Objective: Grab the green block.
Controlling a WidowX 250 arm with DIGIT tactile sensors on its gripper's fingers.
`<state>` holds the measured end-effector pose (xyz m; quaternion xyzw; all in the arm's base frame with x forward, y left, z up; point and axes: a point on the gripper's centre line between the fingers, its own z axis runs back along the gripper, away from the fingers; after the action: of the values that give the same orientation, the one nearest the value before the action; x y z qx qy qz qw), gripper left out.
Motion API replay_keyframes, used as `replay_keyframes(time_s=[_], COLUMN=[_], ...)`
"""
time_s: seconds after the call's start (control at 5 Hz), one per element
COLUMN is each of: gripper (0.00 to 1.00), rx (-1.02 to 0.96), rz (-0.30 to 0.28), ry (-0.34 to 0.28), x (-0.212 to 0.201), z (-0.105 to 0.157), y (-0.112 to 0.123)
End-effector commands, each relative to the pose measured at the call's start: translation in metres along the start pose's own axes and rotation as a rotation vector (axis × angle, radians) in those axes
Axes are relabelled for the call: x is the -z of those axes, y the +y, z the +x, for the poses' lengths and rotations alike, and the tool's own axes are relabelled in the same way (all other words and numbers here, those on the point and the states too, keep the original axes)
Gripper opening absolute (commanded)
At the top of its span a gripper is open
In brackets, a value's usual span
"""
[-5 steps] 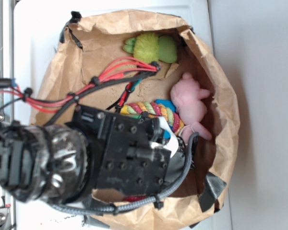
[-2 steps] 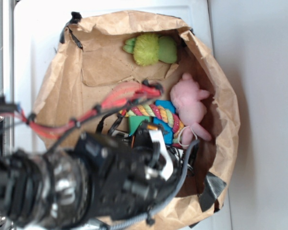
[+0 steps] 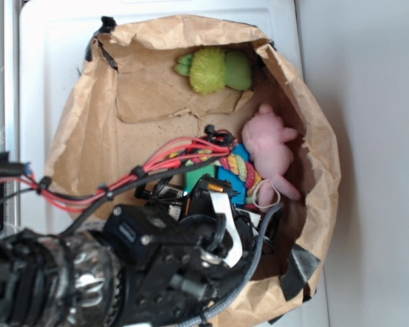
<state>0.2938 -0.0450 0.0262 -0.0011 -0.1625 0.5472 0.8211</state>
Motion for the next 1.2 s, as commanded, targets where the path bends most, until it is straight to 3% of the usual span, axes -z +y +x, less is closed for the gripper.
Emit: replay_keyframes(time_s=[0.0, 0.6, 1.0], gripper=[0.00, 0.00, 0.00], rx=[0.006, -0.021, 0.157], rz=[-0.022, -0.032, -0.058], ry=[-0.014, -0.009, 0.013], x=[0.000, -0.006, -0.057], z=[0.001, 0.006, 0.022], y=[0.004, 0.002, -0.005])
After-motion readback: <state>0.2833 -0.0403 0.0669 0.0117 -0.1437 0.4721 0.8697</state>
